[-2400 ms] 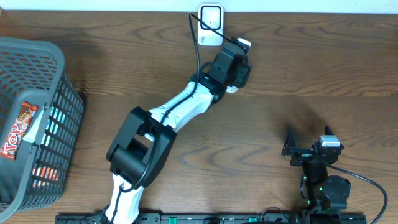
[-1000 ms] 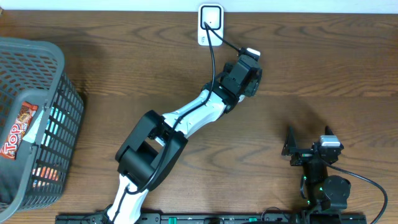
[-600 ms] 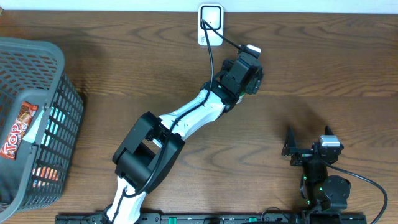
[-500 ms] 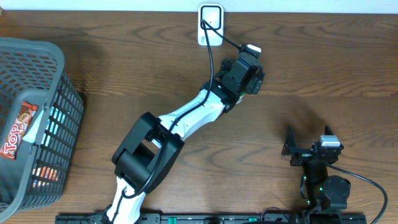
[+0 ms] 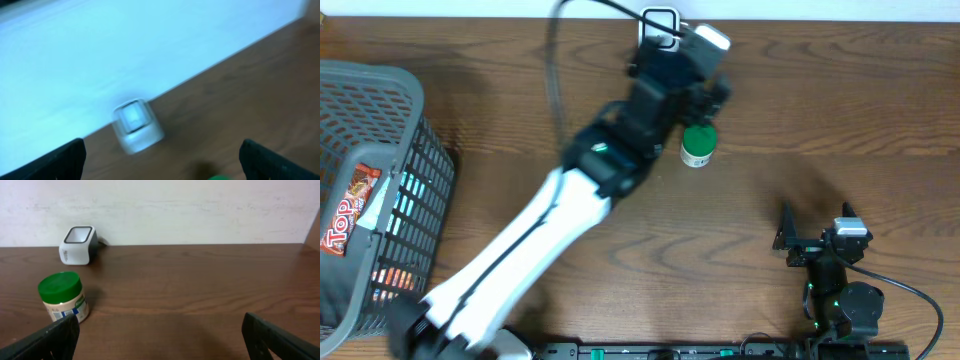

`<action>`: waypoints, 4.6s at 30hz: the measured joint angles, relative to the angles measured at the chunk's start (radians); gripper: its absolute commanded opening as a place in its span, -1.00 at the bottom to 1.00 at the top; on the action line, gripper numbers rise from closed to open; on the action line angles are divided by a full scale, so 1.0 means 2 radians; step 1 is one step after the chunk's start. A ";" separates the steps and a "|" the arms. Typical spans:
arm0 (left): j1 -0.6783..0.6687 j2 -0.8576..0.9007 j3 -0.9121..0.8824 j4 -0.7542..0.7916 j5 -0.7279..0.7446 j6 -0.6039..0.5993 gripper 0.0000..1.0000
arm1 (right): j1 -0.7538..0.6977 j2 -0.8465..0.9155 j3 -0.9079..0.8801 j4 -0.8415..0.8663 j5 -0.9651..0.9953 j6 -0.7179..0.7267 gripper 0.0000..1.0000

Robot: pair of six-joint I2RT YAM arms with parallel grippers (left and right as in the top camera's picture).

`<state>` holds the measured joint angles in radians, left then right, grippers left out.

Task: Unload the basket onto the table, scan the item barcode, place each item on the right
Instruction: 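Set the jar down on the table and retract the left gripper, then lower the left gripper into the basket onto the green wipes pack, then grasp the wipes pack with the left gripper and lift it out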

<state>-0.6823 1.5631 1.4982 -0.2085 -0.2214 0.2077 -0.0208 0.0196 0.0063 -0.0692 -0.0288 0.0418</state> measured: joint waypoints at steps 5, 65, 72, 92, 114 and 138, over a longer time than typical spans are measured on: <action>0.106 -0.106 0.003 -0.104 -0.059 -0.022 0.96 | 0.000 0.000 0.000 0.000 0.000 0.000 0.98; 0.770 0.055 -0.246 -0.148 0.239 -0.256 0.96 | 0.000 0.000 0.000 0.000 0.000 0.000 0.99; 0.772 0.054 -0.265 -0.096 0.243 -0.254 0.96 | 0.000 0.000 0.000 0.000 0.000 0.000 0.98; 0.784 0.117 -0.246 -0.064 0.400 -0.249 -0.86 | 0.000 0.000 0.000 0.000 0.000 0.000 0.99; 0.827 -0.286 -0.207 -0.090 0.474 -0.376 -0.85 | 0.000 0.000 0.000 0.000 0.000 0.000 0.98; 0.343 -0.374 -0.207 -0.312 0.052 -0.286 -0.86 | 0.000 0.000 0.000 0.000 0.000 0.000 0.98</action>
<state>0.0036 0.8150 1.0843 -0.8326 -0.1169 -0.3637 -0.0208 0.0196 0.0063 -0.0692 -0.0292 0.0418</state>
